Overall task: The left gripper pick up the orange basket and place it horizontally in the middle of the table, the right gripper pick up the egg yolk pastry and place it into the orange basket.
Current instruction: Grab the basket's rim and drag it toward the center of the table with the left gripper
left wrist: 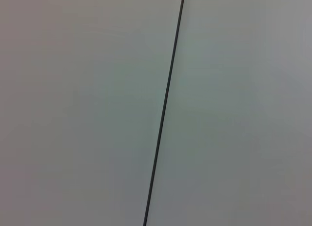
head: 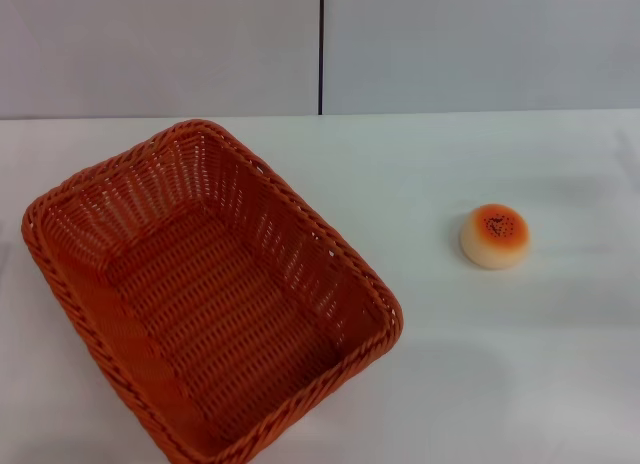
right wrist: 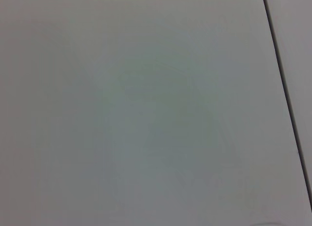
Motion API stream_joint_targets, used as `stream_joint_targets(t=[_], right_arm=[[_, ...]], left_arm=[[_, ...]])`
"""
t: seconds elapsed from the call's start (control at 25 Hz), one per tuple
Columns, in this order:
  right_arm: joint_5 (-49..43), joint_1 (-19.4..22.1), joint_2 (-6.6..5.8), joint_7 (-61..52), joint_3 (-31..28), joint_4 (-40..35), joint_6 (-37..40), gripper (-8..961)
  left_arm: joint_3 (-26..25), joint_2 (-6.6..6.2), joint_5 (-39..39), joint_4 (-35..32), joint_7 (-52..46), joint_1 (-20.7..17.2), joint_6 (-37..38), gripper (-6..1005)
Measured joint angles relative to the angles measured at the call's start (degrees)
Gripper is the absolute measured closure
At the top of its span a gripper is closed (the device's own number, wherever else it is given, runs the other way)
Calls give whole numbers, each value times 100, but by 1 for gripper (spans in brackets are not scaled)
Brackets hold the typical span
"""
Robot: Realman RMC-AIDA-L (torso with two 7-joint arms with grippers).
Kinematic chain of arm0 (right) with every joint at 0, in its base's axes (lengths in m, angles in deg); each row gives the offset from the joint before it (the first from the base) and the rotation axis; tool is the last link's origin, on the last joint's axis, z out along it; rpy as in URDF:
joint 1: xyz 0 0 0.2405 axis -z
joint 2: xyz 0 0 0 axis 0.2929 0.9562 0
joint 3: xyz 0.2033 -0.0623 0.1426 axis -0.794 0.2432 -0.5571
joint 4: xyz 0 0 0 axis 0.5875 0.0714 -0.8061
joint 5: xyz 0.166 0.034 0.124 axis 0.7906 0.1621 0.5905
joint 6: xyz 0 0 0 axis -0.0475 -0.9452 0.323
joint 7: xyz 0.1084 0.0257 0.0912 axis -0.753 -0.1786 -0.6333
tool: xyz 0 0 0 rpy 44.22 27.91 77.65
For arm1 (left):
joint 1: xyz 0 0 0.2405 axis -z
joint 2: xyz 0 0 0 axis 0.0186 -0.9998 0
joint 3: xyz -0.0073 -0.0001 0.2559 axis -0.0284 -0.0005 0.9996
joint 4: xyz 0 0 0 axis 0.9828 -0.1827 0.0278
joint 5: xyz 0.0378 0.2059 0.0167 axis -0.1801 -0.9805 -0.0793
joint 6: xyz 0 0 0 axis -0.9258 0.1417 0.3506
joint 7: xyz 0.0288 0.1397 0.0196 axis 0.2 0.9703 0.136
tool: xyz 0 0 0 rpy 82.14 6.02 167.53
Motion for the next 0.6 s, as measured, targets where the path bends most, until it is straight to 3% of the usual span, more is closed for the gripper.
stream_joint_targets(t=[0.6], right_arm=[[-45,-53,-7,-32,42,-16,-243,253]], left_arm=[[36,-5,-12,-1,-18,-118,49,266]])
